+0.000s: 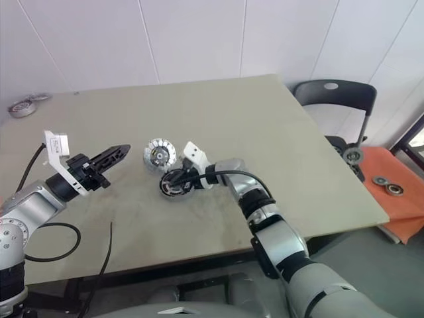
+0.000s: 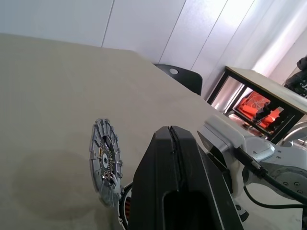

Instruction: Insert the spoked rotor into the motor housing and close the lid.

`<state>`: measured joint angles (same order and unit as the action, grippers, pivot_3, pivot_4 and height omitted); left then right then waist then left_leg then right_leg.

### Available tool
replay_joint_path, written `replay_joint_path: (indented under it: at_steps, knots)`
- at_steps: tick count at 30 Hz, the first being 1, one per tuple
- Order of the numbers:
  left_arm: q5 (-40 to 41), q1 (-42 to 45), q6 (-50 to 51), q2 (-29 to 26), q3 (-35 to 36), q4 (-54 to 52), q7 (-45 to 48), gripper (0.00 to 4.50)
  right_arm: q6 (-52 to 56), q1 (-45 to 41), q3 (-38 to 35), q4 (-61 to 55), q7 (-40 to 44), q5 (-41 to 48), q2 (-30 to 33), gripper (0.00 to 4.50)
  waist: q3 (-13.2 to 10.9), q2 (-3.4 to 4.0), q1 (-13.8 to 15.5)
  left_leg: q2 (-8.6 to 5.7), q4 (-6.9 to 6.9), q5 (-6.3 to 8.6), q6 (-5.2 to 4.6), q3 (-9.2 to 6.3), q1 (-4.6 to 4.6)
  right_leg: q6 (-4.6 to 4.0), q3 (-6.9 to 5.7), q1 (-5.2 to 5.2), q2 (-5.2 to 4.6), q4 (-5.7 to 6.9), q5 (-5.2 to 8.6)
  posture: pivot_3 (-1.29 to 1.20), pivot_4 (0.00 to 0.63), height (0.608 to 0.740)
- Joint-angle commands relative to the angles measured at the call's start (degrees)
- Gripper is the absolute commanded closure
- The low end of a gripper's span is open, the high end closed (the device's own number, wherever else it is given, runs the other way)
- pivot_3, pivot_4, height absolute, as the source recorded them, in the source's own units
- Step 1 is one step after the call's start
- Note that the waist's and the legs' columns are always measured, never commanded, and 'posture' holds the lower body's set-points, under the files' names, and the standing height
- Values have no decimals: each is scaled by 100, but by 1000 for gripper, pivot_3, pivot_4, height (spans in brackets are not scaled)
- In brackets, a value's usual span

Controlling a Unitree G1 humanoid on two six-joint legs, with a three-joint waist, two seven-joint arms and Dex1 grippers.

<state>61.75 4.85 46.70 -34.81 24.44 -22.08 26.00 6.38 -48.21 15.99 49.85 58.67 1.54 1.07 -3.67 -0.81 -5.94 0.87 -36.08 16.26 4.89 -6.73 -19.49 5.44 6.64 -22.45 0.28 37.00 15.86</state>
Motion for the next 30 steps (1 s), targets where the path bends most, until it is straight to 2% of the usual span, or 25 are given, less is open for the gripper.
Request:
replay_joint_path:
  at_steps: [1, 7, 11, 14, 21, 26, 30]
  knots:
    - [49, 7, -118, -1, 111, -159, 3, 4500, -362, 56, 288, 332, -159, -441, 35, 4454, 1, 0, -5, 0, -1, 0, 0, 0, 3, -1, 0, 3, 0, 0, 1, 0, 0, 740]
    - [66, -49, -129, 18, 131, -196, -25, 4500, -408, 4, 126, 362, -96, -349, 14, 4454, 7, -2, -8, 0, -10, 0, 0, 0, 14, -14, 0, 19, 0, 2, 9, 0, 0, 740]
    - [46, -3, -138, 34, 83, -153, -21, 4500, 627, -357, -623, 35, 276, 573, -175, 4454, 4, 0, -5, 0, -9, 0, 1, -1, 10, -15, 0, 14, 0, 3, 8, 0, 0, 740]
    - [34, 55, -138, 44, 52, -125, -24, 4500, 1038, -458, -834, -289, 442, 868, -186, 4454, 2, 3, 4, 0, -4, -1, 1, -1, -2, -8, 0, 0, 0, 3, -6, 0, 0, 740]
    - [6, 87, -151, 54, 22, -92, -3, 4500, 665, -172, -498, -459, 378, 511, -110, 4454, 3, 3, 0, 0, 6, 0, 1, -1, -5, -3, -1, -7, 0, 0, -3, 0, 0, 740]
    - [16, 39, -168, 49, 36, -115, -18, 4500, -55, 132, 309, 27, 69, -420, 59, 4454, 2, 4, -2, 0, 2, 0, 1, 1, -5, -6, 0, -5, 0, -1, 5, 0, 0, 740]
    - [16, 14, -176, 36, 61, -125, -23, 4500, -155, 73, 235, 270, -62, -423, 18, 4454, 6, 0, -12, 0, -3, 0, 1, 4, 10, -12, 3, 9, 0, 1, 8, 0, 0, 740]
